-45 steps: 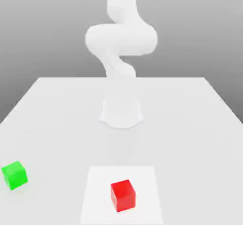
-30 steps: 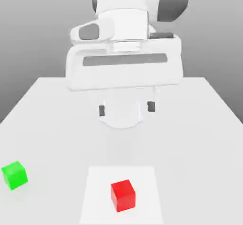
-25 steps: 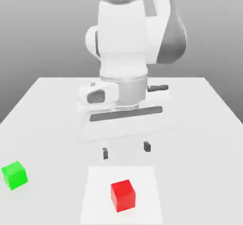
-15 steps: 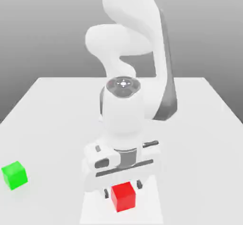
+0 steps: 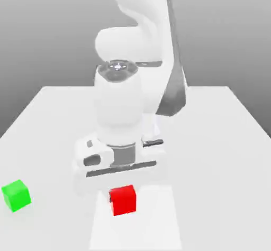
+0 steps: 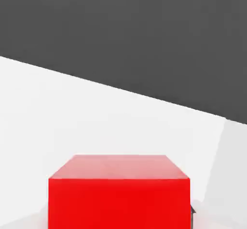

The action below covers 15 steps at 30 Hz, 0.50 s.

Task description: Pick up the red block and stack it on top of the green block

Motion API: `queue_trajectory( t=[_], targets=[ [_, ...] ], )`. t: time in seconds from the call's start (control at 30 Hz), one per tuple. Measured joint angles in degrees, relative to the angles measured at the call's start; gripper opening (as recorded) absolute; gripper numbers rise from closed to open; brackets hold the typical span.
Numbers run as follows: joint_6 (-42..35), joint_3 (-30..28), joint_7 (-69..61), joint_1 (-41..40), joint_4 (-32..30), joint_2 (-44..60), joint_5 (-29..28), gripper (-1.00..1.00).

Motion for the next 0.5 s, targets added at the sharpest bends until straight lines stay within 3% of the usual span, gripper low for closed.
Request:
queue_trajectory(
  t=[0.23,0.37,0.4,0.5],
  targets=[
    [-4.0,-11.1,-1.7,-14.1,3.4,-0.3,2.3,-1.0],
    [1.3,-8.9,-6.2,-17.7,4.5,6.7,8.6,-1.0],
    [2.9,-7.8,-7.4,-18.6,4.6,8.5,10.1,1.0],
    [2.8,-7.8,-7.4,-18.6,4.6,8.5,10.1,1.0]
  ],
)
